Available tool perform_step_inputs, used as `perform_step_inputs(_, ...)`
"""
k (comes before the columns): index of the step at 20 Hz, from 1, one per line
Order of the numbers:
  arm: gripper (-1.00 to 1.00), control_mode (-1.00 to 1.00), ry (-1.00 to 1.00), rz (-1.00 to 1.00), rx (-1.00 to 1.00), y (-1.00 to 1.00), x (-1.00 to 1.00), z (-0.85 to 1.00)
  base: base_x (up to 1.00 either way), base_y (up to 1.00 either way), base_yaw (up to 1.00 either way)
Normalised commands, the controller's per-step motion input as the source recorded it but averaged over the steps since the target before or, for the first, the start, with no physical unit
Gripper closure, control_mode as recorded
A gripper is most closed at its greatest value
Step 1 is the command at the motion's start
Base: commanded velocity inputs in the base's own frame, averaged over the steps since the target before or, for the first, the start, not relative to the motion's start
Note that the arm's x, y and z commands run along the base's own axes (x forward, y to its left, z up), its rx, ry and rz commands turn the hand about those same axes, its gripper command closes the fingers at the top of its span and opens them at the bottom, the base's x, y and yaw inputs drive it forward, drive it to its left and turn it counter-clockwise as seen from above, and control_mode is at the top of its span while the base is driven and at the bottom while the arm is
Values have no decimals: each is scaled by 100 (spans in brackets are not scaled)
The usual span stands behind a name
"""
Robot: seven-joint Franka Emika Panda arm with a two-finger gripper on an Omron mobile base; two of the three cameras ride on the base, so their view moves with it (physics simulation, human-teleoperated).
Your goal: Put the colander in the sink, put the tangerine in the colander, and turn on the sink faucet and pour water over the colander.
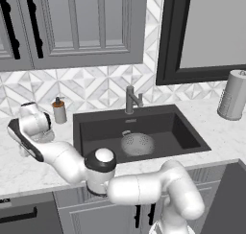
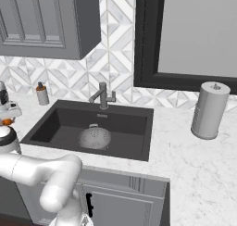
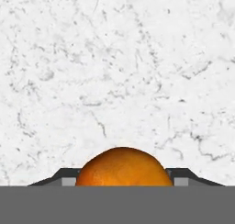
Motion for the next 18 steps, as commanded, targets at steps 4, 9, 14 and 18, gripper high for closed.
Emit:
perform_step_inputs(4, 100, -100, -7, -38, 29, -100, 0, -2, 0, 0, 0)
perform_step_inputs(9, 100, -100, -25, -34, 25, -100, -4, 0, 0, 0, 0)
perform_step_inputs(14, 100, -100, -22, -31, 16, -100, -25, 9, 0, 0, 0)
perform_step_inputs(18, 100, -100, -1, -37, 0, -100, -20, 44, 0, 0, 0)
